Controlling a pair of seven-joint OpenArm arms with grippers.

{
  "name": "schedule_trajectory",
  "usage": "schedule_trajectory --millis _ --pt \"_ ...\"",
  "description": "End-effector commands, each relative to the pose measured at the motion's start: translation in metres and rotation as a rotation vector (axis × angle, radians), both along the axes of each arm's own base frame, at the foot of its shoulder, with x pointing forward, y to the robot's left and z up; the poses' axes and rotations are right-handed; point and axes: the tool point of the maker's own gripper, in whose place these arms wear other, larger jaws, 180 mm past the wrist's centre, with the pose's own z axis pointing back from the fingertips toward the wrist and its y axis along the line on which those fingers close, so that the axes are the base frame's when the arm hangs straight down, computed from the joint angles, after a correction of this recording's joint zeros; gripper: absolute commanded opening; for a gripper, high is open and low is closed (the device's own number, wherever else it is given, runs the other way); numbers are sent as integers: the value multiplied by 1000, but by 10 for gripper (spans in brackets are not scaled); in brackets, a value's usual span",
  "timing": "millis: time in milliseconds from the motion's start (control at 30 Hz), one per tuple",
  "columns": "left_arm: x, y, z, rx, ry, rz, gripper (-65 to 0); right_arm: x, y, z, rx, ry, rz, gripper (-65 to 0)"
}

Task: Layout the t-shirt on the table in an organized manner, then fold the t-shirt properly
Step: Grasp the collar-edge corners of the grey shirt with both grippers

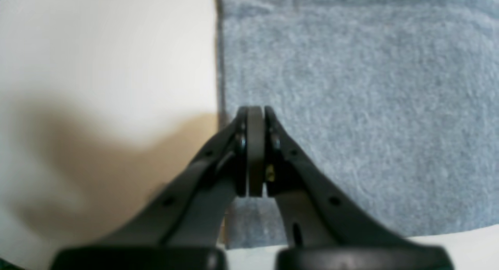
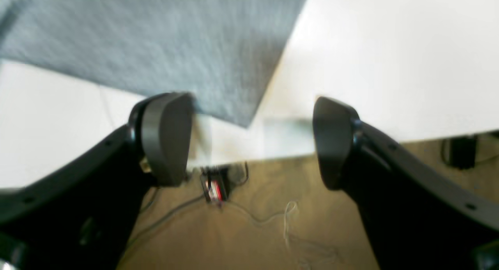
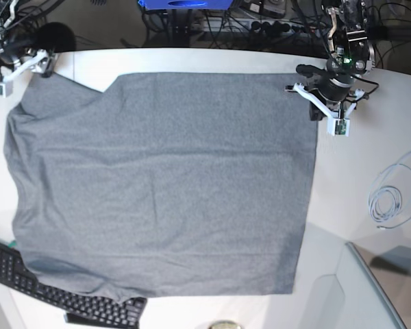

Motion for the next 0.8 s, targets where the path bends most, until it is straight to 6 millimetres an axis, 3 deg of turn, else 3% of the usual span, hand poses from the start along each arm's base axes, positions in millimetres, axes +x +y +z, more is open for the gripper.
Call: schedule_trajectory --millis 0,100,133,233,267,367,533,767 --pt "4 3 4 8 -23 -1 -650 7 -4 3 -3 -22 0 -207" --pt "0 4 0 11 -8 -1 -650 6 -2 1 4 -16 3 -293" --pt "0 5 -1 13 -4 -2 -650 5 -1 0 6 -14 4 -347" --pt "-2 6 -3 15 3 -1 -650 4 0 0 9 -10 5 -593" --pt "-3 6 -3 15 5 -1 -650 4 0 1 7 -11 5 -633" --pt "-4 7 -3 16 8 -2 -650 -6 -6 11 -36 -9 17 -642" --pt "-7 6 -4 15 12 -2 -650 -16 3 30 -77 0 40 -644" --pt "-6 4 -3 13 7 -2 -650 -21 9 31 -73 30 45 -644"
